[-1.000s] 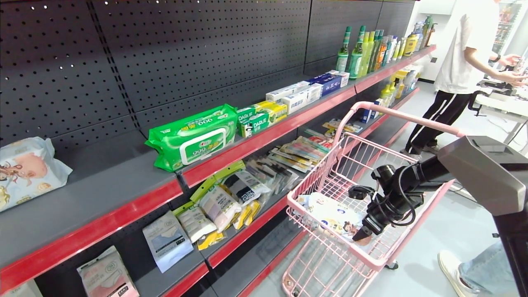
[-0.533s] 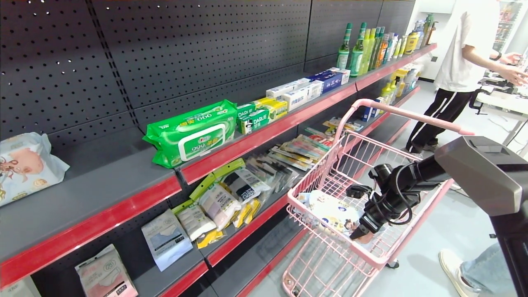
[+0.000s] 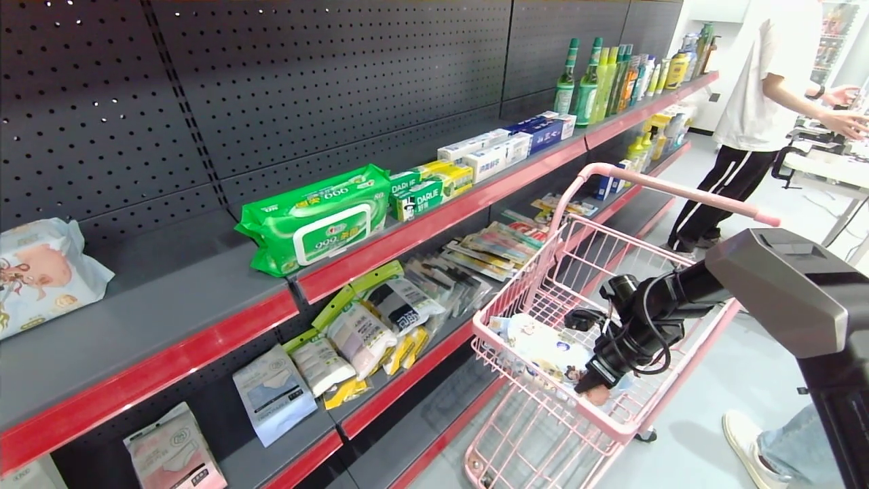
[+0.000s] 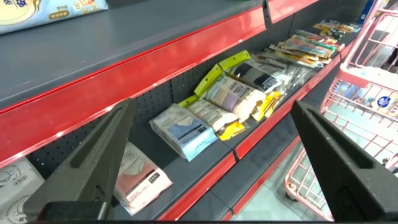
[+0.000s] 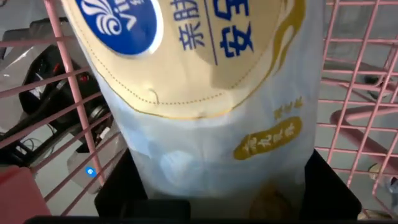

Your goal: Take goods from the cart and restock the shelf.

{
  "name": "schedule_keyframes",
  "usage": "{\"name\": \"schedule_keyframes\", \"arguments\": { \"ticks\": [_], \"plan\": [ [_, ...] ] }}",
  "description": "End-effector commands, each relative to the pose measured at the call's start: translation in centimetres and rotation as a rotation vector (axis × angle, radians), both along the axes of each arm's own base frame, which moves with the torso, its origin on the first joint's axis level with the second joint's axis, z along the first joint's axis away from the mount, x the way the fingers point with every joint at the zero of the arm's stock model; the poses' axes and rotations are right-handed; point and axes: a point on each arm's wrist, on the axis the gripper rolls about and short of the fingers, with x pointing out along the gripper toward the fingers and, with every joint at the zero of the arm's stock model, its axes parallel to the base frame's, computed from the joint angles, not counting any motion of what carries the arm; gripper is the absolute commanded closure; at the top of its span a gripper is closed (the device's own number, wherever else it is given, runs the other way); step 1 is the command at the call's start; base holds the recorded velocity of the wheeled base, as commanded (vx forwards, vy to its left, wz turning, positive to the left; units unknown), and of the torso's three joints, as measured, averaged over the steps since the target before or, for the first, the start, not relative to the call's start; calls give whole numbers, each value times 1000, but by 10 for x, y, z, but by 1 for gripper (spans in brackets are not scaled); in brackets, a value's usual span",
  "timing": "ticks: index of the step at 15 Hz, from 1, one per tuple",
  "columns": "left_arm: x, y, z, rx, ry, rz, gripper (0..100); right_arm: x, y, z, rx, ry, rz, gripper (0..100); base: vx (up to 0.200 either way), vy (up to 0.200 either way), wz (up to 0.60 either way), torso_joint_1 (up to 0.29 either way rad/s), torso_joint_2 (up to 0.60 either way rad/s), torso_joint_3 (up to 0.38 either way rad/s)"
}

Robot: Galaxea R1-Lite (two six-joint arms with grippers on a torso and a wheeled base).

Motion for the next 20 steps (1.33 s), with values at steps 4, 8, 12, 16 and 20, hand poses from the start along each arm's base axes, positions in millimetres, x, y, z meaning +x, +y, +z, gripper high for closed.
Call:
{"name": "schedule_keyframes", "arguments": {
  "ticks": [4, 8, 12, 16, 20],
  "plan": [
    [0, 0, 0, 0, -6, 0, 0, 3, -6, 25, 26, -17, -150, 100, 0, 0, 0, 0, 0, 0],
    [0, 0, 0, 0, -6, 0, 0, -27, -4, 115, 9, -128, -357, 100, 0, 0, 0, 0, 0, 0],
    [-1, 0, 0, 0, -8, -2, 0, -76, -10, 189, 27, -274, -410, 100, 0, 0, 0, 0, 0, 0],
    [-1, 0, 0, 0, -9, 0, 0, -150, -16, 252, 48, -448, -437, 100, 0, 0, 0, 0, 0, 0],
    [-1, 0, 0, 0, -15, -2, 0, -246, -27, 277, -3, -619, -482, 100, 0, 0, 0, 0, 0, 0]
  ]
}}
